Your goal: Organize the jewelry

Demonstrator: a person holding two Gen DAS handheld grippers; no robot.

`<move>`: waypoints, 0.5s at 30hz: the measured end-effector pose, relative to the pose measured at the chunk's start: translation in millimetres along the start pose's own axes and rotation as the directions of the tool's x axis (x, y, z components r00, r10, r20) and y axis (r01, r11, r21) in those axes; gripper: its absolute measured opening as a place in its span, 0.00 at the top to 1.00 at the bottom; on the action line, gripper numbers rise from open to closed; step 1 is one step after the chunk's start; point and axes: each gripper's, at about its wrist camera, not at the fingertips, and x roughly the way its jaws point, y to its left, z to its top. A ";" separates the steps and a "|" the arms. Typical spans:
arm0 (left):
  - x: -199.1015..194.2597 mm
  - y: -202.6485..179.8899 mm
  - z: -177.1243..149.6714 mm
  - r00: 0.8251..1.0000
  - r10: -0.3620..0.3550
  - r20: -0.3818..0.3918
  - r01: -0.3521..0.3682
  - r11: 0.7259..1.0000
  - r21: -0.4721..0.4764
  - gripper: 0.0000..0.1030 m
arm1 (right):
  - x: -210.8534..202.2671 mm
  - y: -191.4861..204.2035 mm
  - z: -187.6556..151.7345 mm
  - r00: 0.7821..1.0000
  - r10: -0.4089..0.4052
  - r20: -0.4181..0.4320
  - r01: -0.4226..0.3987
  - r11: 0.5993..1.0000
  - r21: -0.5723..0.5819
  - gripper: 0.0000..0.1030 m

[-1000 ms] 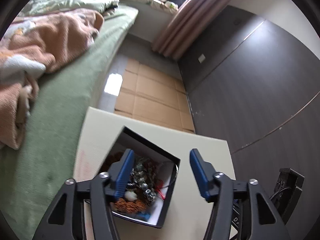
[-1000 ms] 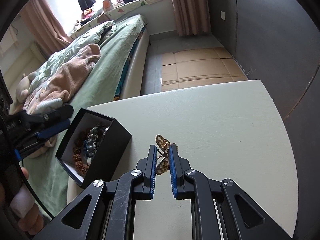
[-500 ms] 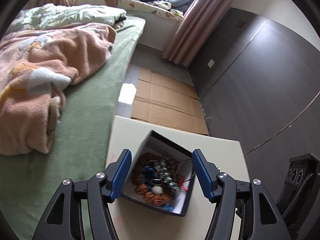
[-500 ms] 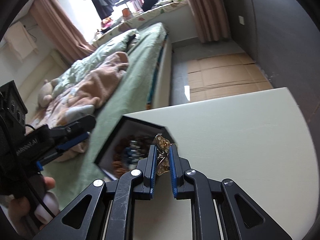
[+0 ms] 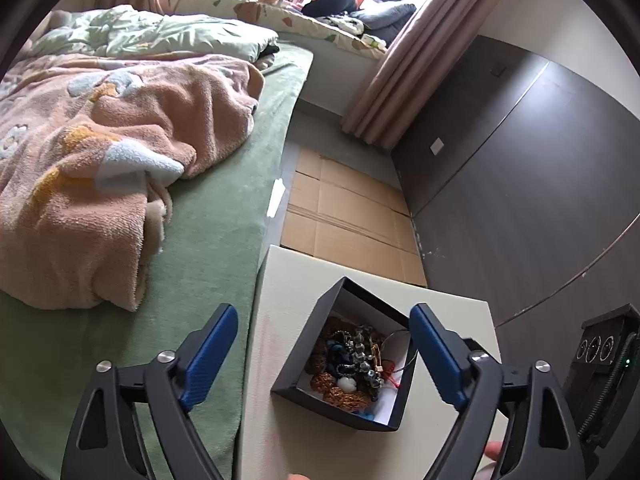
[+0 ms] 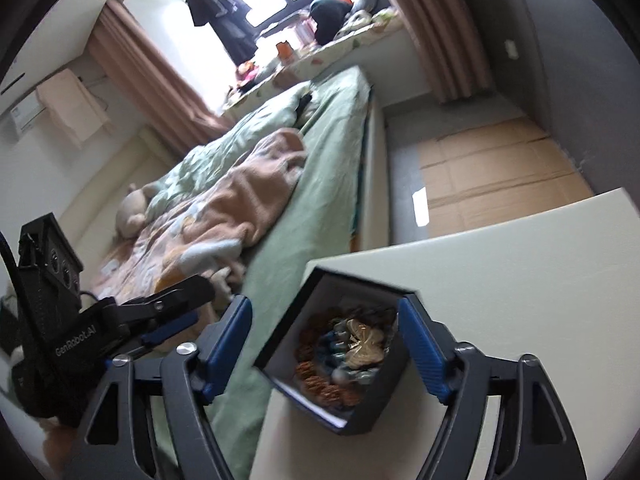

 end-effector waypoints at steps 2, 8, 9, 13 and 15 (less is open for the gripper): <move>-2.4 -1.7 -2.1 1.000 0.001 0.004 -0.001 1.000 -0.001 0.10 | -3.3 -5.0 -1.2 1.000 -0.023 -0.020 0.023 1.000 0.007 0.26; -6.8 -17.7 -14.7 1.000 0.002 0.002 -0.002 0.998 0.057 0.06 | -23.9 -18.7 -9.2 0.997 -0.075 -0.037 0.076 0.997 0.029 0.15; -8.0 -21.3 -17.6 1.000 0.003 0.001 -0.003 0.997 0.075 0.06 | -28.1 -20.5 -10.9 0.996 -0.080 -0.037 0.082 0.996 0.031 0.10; -14.1 -33.5 -28.2 1.000 0.007 0.004 -0.007 0.991 0.132 0.06 | -45.9 -27.1 -16.5 0.994 -0.100 -0.042 0.101 0.994 0.038 0.10; -18.8 -40.4 -34.3 1.000 0.004 0.006 -0.005 0.987 0.161 0.05 | -57.8 -30.7 -17.7 0.995 -0.093 -0.035 0.095 0.994 0.049 0.09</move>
